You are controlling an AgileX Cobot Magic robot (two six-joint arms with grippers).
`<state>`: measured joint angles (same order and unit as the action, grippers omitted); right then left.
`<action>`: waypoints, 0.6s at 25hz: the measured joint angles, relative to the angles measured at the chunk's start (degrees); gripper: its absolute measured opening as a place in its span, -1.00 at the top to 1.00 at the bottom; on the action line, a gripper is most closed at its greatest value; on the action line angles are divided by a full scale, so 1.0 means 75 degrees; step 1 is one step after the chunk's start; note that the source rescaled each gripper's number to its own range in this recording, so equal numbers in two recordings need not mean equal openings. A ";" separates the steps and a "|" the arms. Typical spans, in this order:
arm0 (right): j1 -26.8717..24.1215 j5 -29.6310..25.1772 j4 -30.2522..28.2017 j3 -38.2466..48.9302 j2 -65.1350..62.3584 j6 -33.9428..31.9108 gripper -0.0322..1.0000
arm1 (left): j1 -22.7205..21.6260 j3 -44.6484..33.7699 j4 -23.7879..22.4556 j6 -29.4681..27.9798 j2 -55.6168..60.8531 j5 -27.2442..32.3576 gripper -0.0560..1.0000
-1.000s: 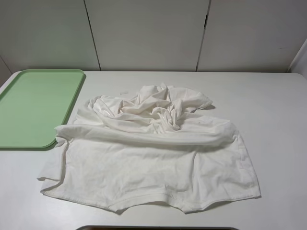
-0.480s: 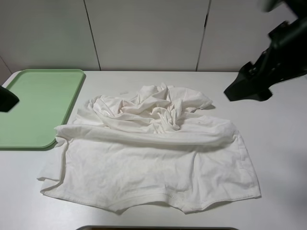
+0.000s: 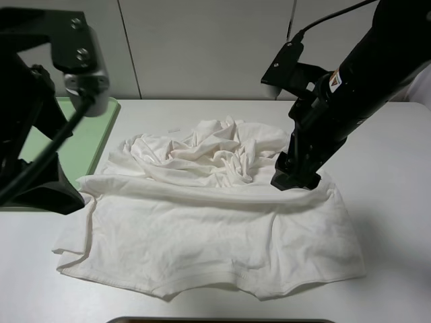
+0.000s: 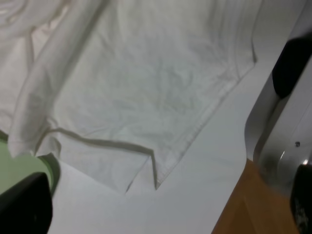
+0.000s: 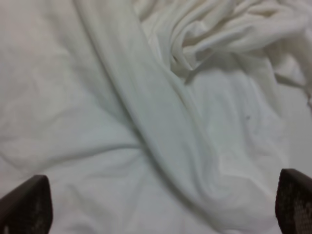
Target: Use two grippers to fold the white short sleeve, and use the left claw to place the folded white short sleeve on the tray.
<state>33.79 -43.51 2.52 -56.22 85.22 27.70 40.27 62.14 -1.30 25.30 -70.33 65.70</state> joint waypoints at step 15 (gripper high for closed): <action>0.0216 0.0007 -0.0903 0.0000 0.0249 0.1816 -1.00 | -0.0097 0.0006 -0.0742 0.1735 -0.2259 -0.1131 -0.93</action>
<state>35.42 -43.45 -4.25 -56.22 87.09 41.32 39.54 62.18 -6.86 38.31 -87.28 57.21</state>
